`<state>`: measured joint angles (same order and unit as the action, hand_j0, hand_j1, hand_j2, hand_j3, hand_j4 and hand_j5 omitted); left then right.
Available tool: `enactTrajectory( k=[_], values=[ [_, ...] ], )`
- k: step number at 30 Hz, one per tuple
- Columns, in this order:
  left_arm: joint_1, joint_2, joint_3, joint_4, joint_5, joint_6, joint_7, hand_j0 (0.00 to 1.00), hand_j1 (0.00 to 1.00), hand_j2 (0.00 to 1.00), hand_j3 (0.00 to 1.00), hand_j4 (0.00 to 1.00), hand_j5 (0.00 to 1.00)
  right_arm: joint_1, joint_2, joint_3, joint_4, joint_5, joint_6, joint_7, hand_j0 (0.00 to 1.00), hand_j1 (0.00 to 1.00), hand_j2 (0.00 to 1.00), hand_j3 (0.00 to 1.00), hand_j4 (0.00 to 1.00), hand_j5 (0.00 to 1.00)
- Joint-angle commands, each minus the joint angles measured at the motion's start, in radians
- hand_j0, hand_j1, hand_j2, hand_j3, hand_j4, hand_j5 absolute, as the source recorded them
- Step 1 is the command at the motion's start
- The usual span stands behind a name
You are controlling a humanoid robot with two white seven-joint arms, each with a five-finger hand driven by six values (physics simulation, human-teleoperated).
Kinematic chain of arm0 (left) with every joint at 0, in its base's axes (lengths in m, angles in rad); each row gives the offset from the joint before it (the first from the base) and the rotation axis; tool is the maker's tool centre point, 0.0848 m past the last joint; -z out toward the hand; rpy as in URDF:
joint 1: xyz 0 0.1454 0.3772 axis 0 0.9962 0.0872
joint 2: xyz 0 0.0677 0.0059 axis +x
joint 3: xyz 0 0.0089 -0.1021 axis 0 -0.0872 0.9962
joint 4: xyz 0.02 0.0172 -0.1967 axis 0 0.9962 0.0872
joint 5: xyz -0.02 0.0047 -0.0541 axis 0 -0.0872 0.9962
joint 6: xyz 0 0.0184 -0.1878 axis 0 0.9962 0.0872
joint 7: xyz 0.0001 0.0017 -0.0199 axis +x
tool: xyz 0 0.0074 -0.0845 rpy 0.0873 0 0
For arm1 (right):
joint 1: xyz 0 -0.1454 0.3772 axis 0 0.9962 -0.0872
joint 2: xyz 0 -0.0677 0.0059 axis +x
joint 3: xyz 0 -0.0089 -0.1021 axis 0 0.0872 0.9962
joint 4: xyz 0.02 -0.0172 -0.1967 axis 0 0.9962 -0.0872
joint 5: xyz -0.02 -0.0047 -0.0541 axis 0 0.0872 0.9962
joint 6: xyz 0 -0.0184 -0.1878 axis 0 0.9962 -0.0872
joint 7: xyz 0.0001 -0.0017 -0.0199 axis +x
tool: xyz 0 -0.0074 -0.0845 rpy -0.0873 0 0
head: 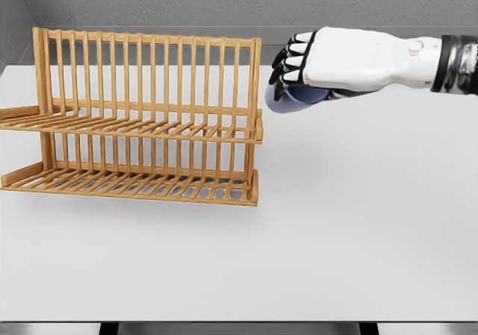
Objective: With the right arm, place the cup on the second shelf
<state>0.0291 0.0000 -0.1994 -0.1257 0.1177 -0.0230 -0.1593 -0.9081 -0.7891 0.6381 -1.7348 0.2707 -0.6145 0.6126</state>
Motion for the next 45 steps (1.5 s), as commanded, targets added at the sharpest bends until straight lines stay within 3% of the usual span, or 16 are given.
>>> enactTrajectory(
  k=[1, 39, 40, 42, 45],
  values=[
    [0.000, 0.000, 0.000, 0.000, 0.000, 0.000, 0.000, 1.00, 1.00, 1.00, 1.00, 1.00, 1.00, -0.002, 0.021, 0.028, -0.002, -0.005, 0.004, -0.002, 0.62, 0.62, 0.62, 0.62, 0.62, 0.62],
    [0.000, 0.000, 0.000, 0.000, 0.000, 0.000, 0.000, 1.00, 1.00, 1.00, 1.00, 1.00, 1.00, -0.072, 0.114, 0.143, -0.011, 0.001, 0.010, -0.002, 0.63, 0.63, 0.63, 0.63, 0.63, 0.63],
    [0.000, 0.000, 0.000, 0.000, 0.000, 0.000, 0.000, 1.00, 1.00, 1.00, 1.00, 1.00, 1.00, -0.072, 0.114, 0.143, -0.011, 0.001, 0.010, -0.002, 0.67, 0.67, 0.67, 0.67, 0.67, 0.67],
    [0.000, 0.000, 0.000, 0.000, 0.000, 0.000, 0.000, 1.00, 1.00, 1.00, 1.00, 1.00, 1.00, -0.071, 0.113, 0.143, -0.011, -0.001, 0.010, -0.002, 1.00, 1.00, 1.00, 1.00, 1.00, 1.00],
    [0.000, 0.000, 0.000, 0.000, 0.000, 0.000, 0.000, 1.00, 1.00, 1.00, 1.00, 1.00, 1.00, -0.075, 0.108, 0.127, -0.012, -0.001, 0.009, -0.002, 1.00, 1.00, 1.00, 1.00, 1.00, 1.00]
  ],
)
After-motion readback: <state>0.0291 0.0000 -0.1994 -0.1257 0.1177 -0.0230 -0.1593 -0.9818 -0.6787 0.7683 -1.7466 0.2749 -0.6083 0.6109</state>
